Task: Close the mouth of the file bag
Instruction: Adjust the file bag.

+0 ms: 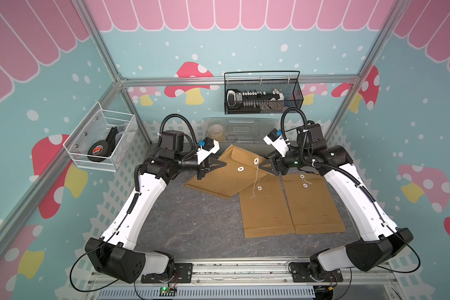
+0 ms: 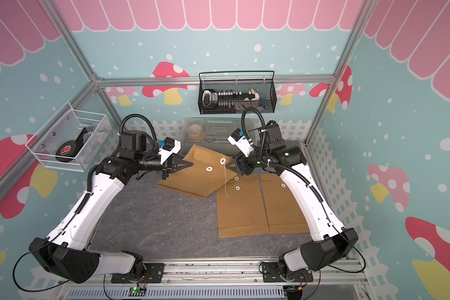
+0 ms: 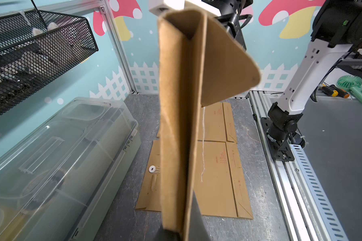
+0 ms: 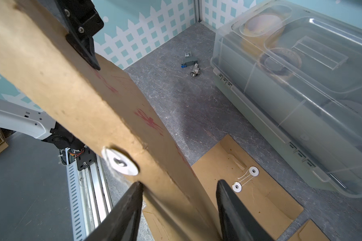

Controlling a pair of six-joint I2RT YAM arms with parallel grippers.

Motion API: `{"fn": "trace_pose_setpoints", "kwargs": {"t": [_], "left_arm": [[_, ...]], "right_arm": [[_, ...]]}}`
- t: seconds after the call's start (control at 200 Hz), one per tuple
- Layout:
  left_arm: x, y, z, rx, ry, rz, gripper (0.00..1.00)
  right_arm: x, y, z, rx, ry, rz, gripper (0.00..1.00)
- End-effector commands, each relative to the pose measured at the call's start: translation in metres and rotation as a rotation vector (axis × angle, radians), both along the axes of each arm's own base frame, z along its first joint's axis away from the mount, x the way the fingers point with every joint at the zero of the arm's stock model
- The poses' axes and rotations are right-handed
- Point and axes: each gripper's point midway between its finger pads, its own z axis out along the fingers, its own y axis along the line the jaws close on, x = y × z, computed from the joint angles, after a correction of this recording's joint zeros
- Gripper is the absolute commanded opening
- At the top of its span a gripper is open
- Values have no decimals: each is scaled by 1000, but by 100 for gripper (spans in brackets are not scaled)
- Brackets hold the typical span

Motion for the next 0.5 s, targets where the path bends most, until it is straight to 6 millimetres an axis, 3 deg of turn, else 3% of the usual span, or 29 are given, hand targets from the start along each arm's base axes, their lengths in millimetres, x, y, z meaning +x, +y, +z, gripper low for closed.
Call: {"fn": "trace_pose_setpoints", "kwargs": {"t": [0.0, 0.215, 0.41, 0.495], "left_arm": [[-8, -5, 21, -43, -35, -58, 0], [8, -1, 17, -5, -19, 23, 0], [17, 1, 11, -2, 21, 59, 0], [21, 3, 8, -13, 40, 65, 10]], "right_arm": [[-4, 11, -1, -27, -24, 75, 53], [-4, 18, -8, -49, -11, 100, 33], [-8, 20, 5, -12, -48, 112, 4], [-11, 20, 11, 3, -70, 123, 0]]}}
